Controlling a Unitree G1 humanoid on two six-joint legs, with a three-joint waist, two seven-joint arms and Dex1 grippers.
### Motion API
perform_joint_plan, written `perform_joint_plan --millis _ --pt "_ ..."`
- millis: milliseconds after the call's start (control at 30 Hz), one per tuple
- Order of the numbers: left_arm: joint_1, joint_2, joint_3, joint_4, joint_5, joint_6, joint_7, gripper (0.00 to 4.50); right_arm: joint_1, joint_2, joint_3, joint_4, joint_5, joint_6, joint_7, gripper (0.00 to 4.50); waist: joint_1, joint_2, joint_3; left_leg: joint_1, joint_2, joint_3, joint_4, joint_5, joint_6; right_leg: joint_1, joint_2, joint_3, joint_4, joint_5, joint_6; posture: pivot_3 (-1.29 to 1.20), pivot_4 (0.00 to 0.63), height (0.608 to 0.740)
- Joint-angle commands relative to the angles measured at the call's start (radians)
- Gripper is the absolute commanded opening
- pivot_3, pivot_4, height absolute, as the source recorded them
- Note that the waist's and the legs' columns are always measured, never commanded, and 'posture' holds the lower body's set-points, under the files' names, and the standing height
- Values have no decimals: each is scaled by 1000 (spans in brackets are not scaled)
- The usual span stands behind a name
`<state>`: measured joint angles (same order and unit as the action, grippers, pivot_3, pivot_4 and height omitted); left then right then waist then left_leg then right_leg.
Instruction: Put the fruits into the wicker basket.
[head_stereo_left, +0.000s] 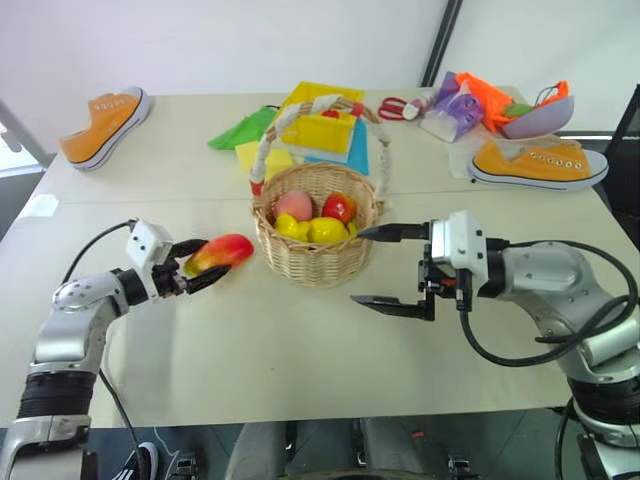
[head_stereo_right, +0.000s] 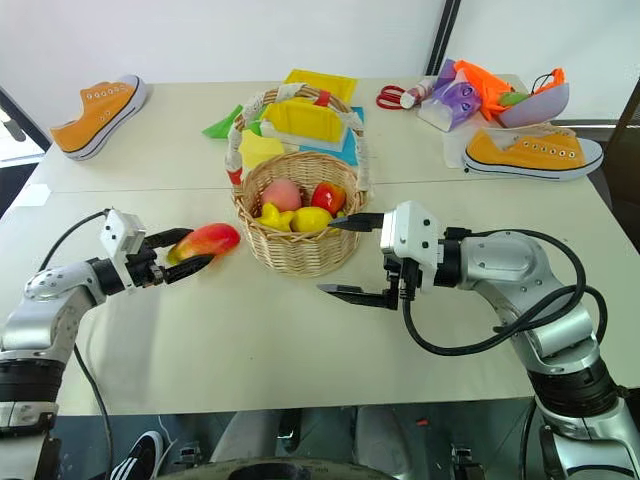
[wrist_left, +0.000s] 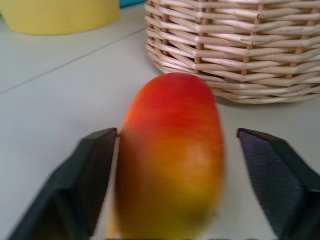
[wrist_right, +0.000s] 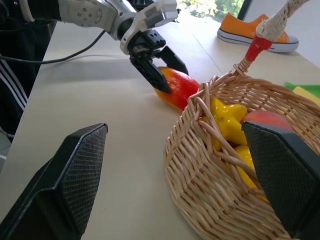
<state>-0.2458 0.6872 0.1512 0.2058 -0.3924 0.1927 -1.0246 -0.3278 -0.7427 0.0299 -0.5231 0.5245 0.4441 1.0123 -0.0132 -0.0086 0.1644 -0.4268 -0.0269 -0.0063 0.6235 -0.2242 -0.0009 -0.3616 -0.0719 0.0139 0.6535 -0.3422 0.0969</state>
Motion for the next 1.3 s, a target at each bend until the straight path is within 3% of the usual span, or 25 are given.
perform_joint_plan --millis 33,300,567,633,733,833,933,1167,1300 --pt "-12 -6 -2 32 34 -51 11 2427 -9 -8 -22 -18 4 -10 -9 4500 0 0 0 0 0 0 0 0 0 0 0 0 0 0 0 0 150 740" --pt "72 2 114 -140 -92 45 50 2427 -23 -6 -25 -1 1 -16 -17 4500 -5 0 0 0 0 0 2 0 0 0 0 0 1 0 0 0 150 740" --pt "286 72 351 -592 -521 357 37 2427 -34 0 -84 27 58 -18 -11 4500 -3 0 0 0 0 0 2 0 0 0 0 0 2 0 0 0 150 740" --pt "278 76 358 -651 -584 402 86 2427 -34 4 -104 42 60 -29 -19 4500 4 1 0 1 1 0 3 0 0 1 0 0 2 0 0 0 150 740" --pt "144 9 270 -750 -676 449 269 2427 -57 35 -142 105 57 -20 -85 4500 11 0 0 1 0 0 6 0 0 4 0 -1 2 0 0 0 150 740" --pt "-40 -120 104 -732 -524 439 490 2427 -59 51 -162 134 42 -39 -113 4500 16 0 0 1 0 0 9 -1 1 5 0 0 1 2 2 0 150 740" --pt "-110 -184 -23 -714 -404 431 548 2427 -56 50 -155 140 16 -61 -120 4500 16 0 0 1 -1 0 9 0 2 5 1 0 1 5 7 0 150 740" --pt "-185 -313 -100 -623 -308 398 615 2427 -47 62 -149 116 9 -60 -155 4500 -1 0 0 0 3 1 7 0 1 3 6 1 2 5 8 0 150 740" --pt "-196 -328 -91 -622 -262 360 624 4145 -40 66 -145 113 -2 -62 -173 4500 2 0 0 0 3 1 8 0 1 3 6 1 2 5 8 0 150 740"
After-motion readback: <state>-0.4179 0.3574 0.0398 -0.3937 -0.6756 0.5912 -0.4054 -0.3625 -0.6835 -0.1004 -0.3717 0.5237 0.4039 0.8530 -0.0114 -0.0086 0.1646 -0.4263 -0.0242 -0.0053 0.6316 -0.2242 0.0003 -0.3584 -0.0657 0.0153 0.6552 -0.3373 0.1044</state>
